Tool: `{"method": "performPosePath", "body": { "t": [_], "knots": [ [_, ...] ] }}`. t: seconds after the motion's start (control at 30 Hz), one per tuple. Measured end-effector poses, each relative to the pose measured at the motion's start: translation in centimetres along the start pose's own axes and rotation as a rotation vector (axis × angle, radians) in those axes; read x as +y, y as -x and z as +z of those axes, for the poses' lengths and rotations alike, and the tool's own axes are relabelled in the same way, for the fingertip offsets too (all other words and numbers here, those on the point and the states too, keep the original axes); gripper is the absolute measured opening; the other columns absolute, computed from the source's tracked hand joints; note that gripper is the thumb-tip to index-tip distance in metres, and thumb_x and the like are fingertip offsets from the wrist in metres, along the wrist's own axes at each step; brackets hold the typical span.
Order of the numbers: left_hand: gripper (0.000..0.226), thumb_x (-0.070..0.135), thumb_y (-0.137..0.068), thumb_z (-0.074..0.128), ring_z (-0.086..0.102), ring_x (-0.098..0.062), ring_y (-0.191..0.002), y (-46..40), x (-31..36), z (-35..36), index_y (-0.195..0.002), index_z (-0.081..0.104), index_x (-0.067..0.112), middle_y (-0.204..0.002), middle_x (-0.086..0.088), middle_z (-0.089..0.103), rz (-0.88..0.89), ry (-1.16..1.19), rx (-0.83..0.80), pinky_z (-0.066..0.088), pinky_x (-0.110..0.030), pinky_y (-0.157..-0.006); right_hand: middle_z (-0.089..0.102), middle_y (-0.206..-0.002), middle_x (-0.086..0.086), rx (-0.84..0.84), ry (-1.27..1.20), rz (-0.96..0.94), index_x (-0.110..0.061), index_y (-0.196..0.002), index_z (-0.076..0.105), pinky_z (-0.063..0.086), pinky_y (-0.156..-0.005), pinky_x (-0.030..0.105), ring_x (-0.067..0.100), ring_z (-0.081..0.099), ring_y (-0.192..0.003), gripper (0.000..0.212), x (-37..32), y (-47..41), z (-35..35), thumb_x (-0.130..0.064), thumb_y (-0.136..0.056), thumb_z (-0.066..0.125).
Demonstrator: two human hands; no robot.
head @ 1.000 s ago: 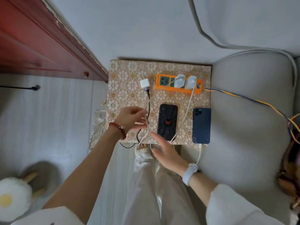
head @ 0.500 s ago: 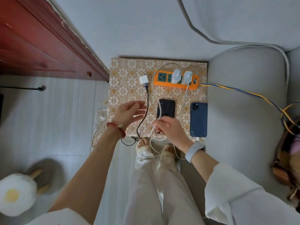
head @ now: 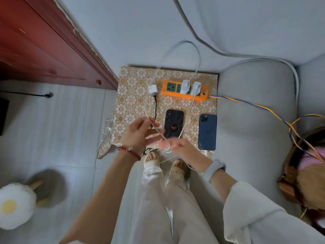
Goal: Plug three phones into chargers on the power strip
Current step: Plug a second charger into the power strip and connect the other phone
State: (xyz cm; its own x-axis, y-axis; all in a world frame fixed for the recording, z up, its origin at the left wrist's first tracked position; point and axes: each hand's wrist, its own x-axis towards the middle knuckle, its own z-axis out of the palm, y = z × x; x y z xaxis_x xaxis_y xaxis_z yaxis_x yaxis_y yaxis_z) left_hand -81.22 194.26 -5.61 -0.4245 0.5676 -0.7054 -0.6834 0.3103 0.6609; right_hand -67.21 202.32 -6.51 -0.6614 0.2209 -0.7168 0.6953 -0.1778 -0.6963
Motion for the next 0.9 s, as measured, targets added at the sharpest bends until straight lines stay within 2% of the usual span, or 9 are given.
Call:
{"method": "performPosePath", "body": {
  "t": [0.1,0.17,0.23,0.4,0.53,0.67,0.73,0.83,0.9],
  "knots": [
    [0.017,0.012,-0.091,0.046,0.069,-0.017,-0.062,-0.4,1.4,-0.8,-0.082,0.059,0.009,-0.076,-0.006,0.065,0.039,0.180,0.188,0.058,-0.029,-0.053,0.066,-0.105,0.010,-0.072,0.163,-0.018,0.001,-0.097,0.062,0.039,-0.065,0.006,0.002,0.059,-0.077,0.021,1.8,1.1,0.8,-0.007,-0.091,0.044],
    [0.017,0.013,-0.092,0.045,0.070,-0.018,-0.063,-0.7,2.1,-1.5,-0.085,0.059,0.007,-0.076,-0.007,0.066,0.094,0.276,0.252,0.057,-0.028,-0.054,0.065,-0.096,0.010,-0.015,0.241,0.019,0.001,-0.093,0.061,0.040,-0.054,0.009,-0.003,0.051,-0.058,0.022,2.8,1.6,0.2,-0.008,-0.094,0.041],
    [0.019,0.013,-0.093,0.042,0.071,-0.021,-0.074,-0.9,2.1,-2.0,-0.092,0.060,0.007,-0.084,-0.008,0.070,0.119,0.232,0.224,0.058,-0.030,-0.060,0.064,-0.085,0.012,0.080,0.082,0.059,0.002,-0.094,0.060,0.052,-0.061,0.017,0.005,0.059,-0.062,0.020,3.3,1.7,-1.1,-0.005,-0.094,0.042],
    [0.038,0.017,-0.090,0.050,0.051,-0.017,-0.116,0.4,-1.9,-0.6,-0.128,0.045,0.017,-0.133,-0.005,0.051,-0.054,-0.547,-0.152,0.043,-0.036,-0.097,0.068,-0.076,0.010,0.180,-0.675,-0.001,-0.004,-0.093,0.066,0.059,-0.066,0.029,0.024,0.071,-0.074,0.016,0.9,1.4,-4.3,-0.003,-0.089,0.052],
    [0.034,0.014,-0.089,0.051,0.053,-0.018,-0.113,2.4,-5.3,2.1,-0.122,0.050,0.009,-0.126,-0.009,0.056,-0.049,-0.805,-0.412,0.042,-0.036,-0.101,0.070,-0.070,0.006,0.226,-0.893,-0.066,-0.007,-0.092,0.068,0.059,-0.065,0.030,0.023,0.071,-0.072,0.014,-0.9,0.6,-5.2,-0.007,-0.089,0.055],
    [0.019,0.008,-0.092,0.044,0.068,-0.019,-0.077,2.8,-4.4,3.1,-0.084,0.061,0.012,-0.086,-0.010,0.068,-0.065,-0.490,-0.203,0.058,-0.030,-0.073,0.070,-0.096,0.004,0.313,-0.545,-0.021,-0.019,-0.101,0.065,0.055,-0.084,0.034,0.022,0.065,-0.094,0.017,0.8,0.7,-4.5,-0.026,-0.090,0.054],
    [0.018,0.011,-0.091,0.045,0.070,-0.018,-0.067,2.7,-3.1,2.6,-0.082,0.061,0.011,-0.074,-0.003,0.069,-0.051,-0.249,-0.090,0.058,-0.025,-0.059,0.064,-0.118,0.003,0.168,-0.292,0.010,-0.021,-0.113,0.062,0.044,-0.101,0.036,0.022,0.057,-0.113,0.025,2.3,1.5,-3.4,-0.024,-0.089,0.053],
    [0.015,0.013,-0.091,0.047,0.070,-0.019,-0.063,2.0,-1.3,1.1,-0.086,0.060,0.008,-0.067,0.001,0.070,-0.026,0.014,0.022,0.057,-0.024,-0.052,0.057,-0.131,0.006,-0.170,0.142,-0.038,-0.018,-0.129,0.049,0.048,-0.093,0.029,0.028,0.053,-0.120,0.043,3.8,2.4,-1.1,-0.009,-0.087,0.046],
    [0.016,0.013,-0.091,0.047,0.068,-0.017,-0.057,1.6,-0.6,0.3,-0.084,0.061,0.008,-0.062,0.001,0.068,-0.014,0.105,0.068,0.056,-0.024,-0.050,0.067,-0.110,0.004,-0.232,0.250,-0.013,-0.020,-0.116,0.058,0.053,-0.081,0.031,0.025,0.064,-0.100,0.028,4.3,2.5,-0.1,-0.019,-0.089,0.049]
  ]
}}
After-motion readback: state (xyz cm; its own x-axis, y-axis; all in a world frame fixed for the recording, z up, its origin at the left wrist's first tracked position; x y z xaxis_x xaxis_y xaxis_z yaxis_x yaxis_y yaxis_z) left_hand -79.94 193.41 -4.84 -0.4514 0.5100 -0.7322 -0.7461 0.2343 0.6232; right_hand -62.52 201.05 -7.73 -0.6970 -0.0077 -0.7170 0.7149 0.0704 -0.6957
